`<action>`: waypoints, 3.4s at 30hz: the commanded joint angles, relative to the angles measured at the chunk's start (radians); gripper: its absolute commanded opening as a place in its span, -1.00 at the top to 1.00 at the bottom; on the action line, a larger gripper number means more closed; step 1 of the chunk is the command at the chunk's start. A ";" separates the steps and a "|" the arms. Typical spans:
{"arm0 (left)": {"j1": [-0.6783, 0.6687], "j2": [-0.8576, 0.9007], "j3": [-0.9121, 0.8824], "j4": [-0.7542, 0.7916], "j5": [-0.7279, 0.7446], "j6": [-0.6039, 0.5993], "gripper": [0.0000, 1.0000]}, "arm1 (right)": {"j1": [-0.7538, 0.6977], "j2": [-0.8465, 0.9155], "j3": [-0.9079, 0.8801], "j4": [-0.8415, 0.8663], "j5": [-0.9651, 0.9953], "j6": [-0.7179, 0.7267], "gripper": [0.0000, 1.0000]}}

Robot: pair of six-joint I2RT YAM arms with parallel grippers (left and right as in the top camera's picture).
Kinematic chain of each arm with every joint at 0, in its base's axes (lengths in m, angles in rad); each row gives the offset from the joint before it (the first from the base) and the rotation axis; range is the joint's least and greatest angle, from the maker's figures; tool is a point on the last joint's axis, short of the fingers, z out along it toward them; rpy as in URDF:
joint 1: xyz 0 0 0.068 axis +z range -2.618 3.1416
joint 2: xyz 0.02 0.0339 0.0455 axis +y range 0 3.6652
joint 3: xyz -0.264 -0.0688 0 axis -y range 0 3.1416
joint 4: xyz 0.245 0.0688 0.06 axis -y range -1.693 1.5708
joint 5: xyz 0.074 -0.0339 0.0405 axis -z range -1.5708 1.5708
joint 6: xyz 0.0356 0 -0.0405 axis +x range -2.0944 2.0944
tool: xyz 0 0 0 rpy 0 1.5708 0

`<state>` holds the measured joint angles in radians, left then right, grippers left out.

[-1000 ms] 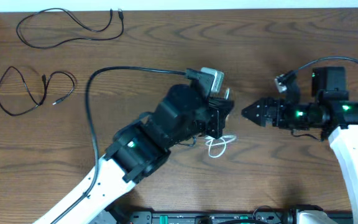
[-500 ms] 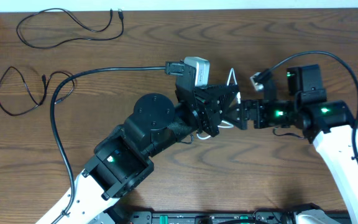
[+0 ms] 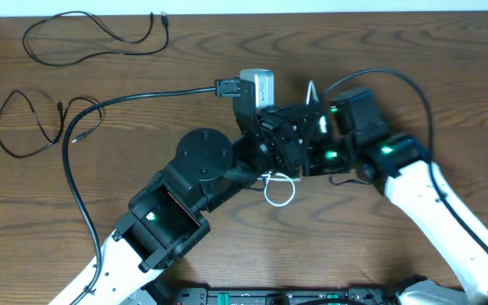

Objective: Untangle cables

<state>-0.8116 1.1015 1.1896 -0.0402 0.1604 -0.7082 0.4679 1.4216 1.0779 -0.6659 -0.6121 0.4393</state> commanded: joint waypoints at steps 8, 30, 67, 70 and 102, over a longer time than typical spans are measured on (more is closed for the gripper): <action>0.077 -0.151 0.021 -0.150 -0.241 -0.008 0.85 | 0.000 0.093 0.005 -0.085 0.228 0.061 0.98; 0.110 -0.182 0.021 -0.205 -0.307 -0.227 0.85 | 0.105 0.075 0.005 0.197 -0.221 -0.155 -0.69; 0.110 -0.145 0.021 -0.811 -0.869 -0.224 0.85 | -0.111 -0.164 0.005 0.135 0.089 0.059 0.97; 0.111 -0.127 0.021 -0.881 -0.957 -0.224 0.85 | -0.158 -0.283 0.005 0.130 0.116 0.079 0.97; 0.423 -0.122 0.021 -1.186 -1.101 -0.224 0.85 | -0.523 -0.432 0.005 -0.214 0.640 0.217 0.91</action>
<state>-0.4099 0.9802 1.1946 -1.2232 -0.9257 -0.9417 -0.0330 0.9829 1.0779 -0.8772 -0.0383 0.6285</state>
